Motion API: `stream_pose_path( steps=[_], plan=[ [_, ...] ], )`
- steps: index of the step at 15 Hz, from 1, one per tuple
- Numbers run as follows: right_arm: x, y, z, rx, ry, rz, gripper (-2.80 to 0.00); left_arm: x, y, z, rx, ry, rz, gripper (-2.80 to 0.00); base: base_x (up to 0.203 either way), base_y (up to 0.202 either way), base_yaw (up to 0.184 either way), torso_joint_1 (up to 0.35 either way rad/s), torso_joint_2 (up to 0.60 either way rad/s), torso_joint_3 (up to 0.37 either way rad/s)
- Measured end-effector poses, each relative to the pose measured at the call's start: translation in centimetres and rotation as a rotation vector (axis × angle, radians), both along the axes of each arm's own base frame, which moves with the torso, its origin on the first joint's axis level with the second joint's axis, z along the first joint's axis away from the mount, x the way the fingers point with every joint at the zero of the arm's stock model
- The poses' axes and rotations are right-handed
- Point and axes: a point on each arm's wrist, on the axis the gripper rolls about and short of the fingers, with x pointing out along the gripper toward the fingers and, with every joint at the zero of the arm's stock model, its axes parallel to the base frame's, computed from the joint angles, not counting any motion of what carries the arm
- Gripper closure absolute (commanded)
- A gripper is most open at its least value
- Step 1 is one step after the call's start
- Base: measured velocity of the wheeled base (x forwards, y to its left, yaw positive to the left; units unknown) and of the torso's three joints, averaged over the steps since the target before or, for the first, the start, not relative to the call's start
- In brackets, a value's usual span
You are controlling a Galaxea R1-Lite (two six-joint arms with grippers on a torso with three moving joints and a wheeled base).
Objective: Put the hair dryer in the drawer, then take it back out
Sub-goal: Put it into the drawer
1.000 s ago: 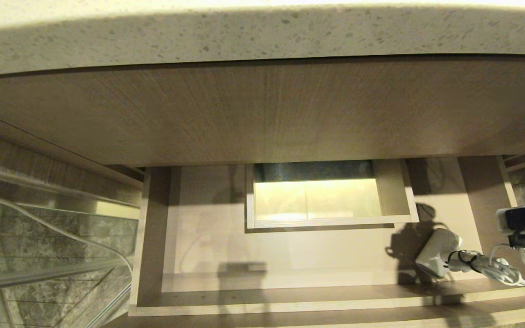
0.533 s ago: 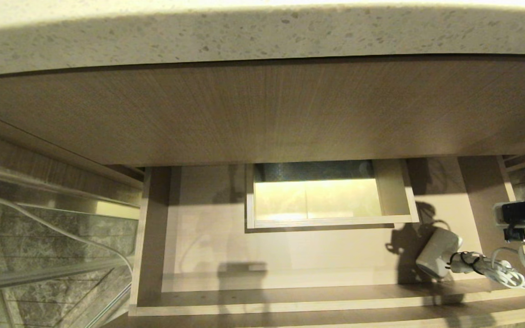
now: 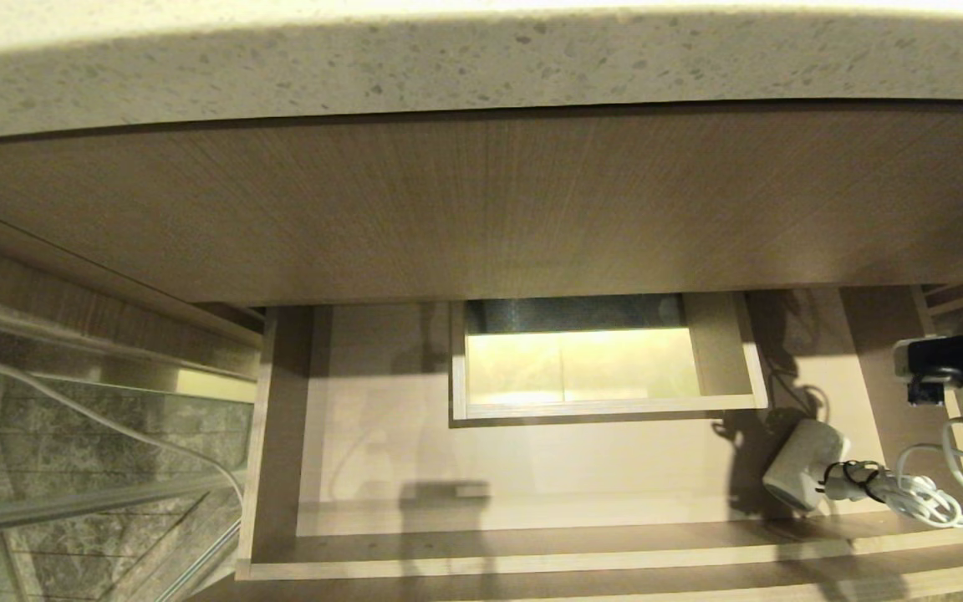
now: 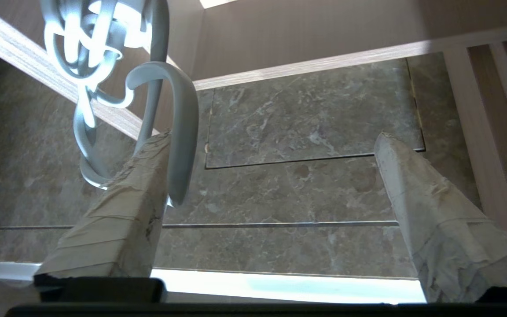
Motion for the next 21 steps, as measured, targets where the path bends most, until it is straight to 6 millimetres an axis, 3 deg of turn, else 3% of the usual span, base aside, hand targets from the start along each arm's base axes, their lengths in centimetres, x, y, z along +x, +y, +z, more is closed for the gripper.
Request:
stream_pose_path(
  steps=[5,11,21],
  plan=[
    [-1.5,0.4,0.8,-0.004,0.066,0.046,-2.80,0.0,0.0,0.0,0.000,0.000,0.000,0.00,0.000,0.000,0.000,0.000,0.00,0.000],
    [-2.7,0.8,2.6,-0.018,0.027,0.105,-2.80,0.0,0.0,0.0,0.000,0.000,0.000,0.00,0.000,0.000,0.000,0.000,0.00,0.000],
    [-6.4,1.7,5.4,-0.053,-0.016,0.126,-2.80,0.0,0.0,0.0,0.000,0.000,0.000,0.00,0.000,0.000,0.000,0.000,0.00,0.000]
  ],
)
